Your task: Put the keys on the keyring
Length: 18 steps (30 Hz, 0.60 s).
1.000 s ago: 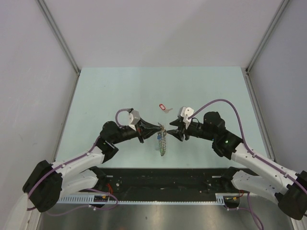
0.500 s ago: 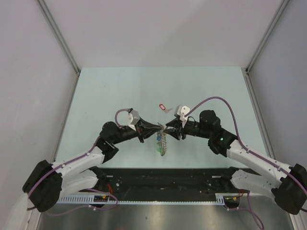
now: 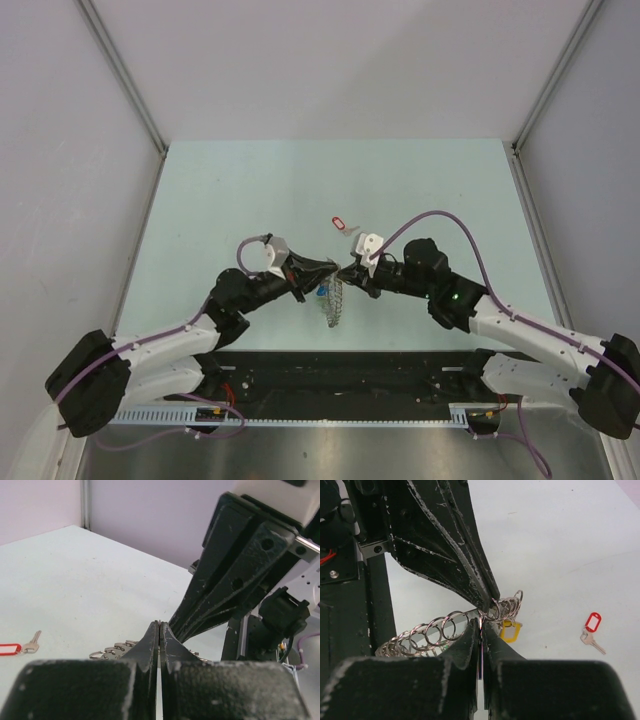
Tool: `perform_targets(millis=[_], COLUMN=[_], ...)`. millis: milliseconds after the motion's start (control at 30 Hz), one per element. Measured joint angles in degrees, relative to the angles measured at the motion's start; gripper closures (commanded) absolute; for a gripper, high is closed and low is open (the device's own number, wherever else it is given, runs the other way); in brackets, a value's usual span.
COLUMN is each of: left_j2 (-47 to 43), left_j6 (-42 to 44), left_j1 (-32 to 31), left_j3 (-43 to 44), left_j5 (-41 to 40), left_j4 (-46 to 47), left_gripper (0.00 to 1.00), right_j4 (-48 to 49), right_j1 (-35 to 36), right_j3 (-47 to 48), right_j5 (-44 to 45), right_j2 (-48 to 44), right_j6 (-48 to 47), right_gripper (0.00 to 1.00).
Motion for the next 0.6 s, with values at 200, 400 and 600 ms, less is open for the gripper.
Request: perform_targets(millis=[200,400,600], left_j2=[0.0,-3.9,-9.9], left_j6=[-3.5,-4.3,-1.8], left_j1=[-1.3,-0.5,7.0], left_j3=[-2.4,-2.4,3.1], left_j5=[-4.7,-3.3,6.0], left_j4=[3.2,2.3,-11.0], left_gripper=[0.82,0.57,0.47], right_j4=[-1.3,-10.1,-18.3], right_j1=[4.6,5.3,5.5], right_j3=[0.0,1.6,6.4], right_j5=[8.1,10.6,10.4], right_j2=[0.0,0.0,0.7], right_j6=[-3.8,-8.6,-12.1], right_gripper=[1.00,1.00,1.00])
